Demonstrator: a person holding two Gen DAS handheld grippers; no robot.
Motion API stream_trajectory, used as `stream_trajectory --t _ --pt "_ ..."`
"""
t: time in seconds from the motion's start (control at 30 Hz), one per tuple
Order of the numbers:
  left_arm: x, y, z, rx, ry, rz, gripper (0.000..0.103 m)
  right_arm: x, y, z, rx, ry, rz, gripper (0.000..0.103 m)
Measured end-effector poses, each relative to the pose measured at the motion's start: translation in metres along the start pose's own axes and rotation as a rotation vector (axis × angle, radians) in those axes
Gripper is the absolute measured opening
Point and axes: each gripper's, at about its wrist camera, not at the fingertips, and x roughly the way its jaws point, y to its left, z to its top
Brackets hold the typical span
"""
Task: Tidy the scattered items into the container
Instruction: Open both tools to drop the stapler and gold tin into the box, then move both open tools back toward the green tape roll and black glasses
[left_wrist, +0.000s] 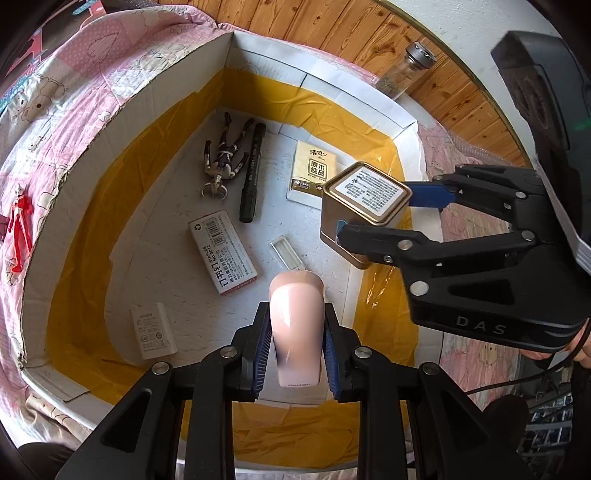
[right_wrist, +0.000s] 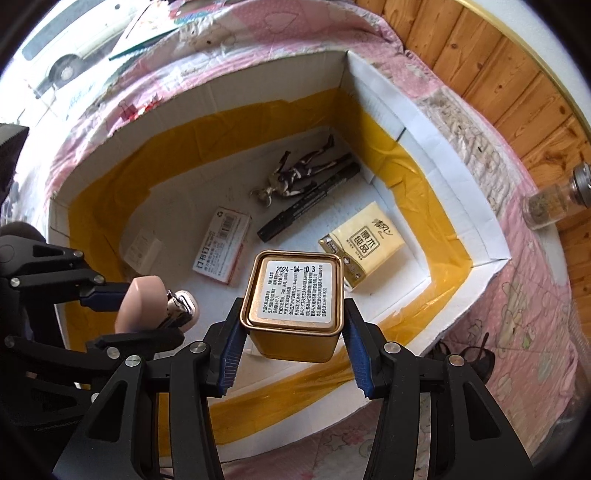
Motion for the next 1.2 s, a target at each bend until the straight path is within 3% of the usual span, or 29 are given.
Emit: stream_trajectory --t 0.23,0.3,0.33,0.53,0.73,1.0,1.2 --pt "0.008 0.006 0.002 -0.029 0.022 -0.025 0.027 0.017 -0.004 0.0 -0.02 0.049 -0.022 0.054" --pt "0.01 0.013 0.002 -0.071 0.034 -0.067 0.044 0.018 -0.004 -0.002 -0.023 0.043 -0.04 0.054" --pt "0.007 0.017 0.003 -0.086 0.027 -0.078 0.044 0.017 -0.005 -0.003 -0.019 0.037 -0.043 0.054" --pt "-0.021 0.028 0.001 -0.108 -0.039 -0.092 0.044 -0.005 -0.015 -0.006 0.071 -0.044 -0.014 0.054" --pt "-0.031 0.011 -0.009 -0.055 -0.054 -0.07 0.044 -0.04 -0.014 -0.018 0.134 -0.153 0.016 0.054" --pt "-0.05 -0.024 -0.03 0.067 -0.125 0.036 0.044 -0.069 -0.005 -0.059 0.208 -0.29 0.118 0.054" --pt "-0.065 -0.054 -0.045 0.132 -0.185 0.006 0.044 -0.089 -0.01 -0.111 0.338 -0.4 0.208 0.054"
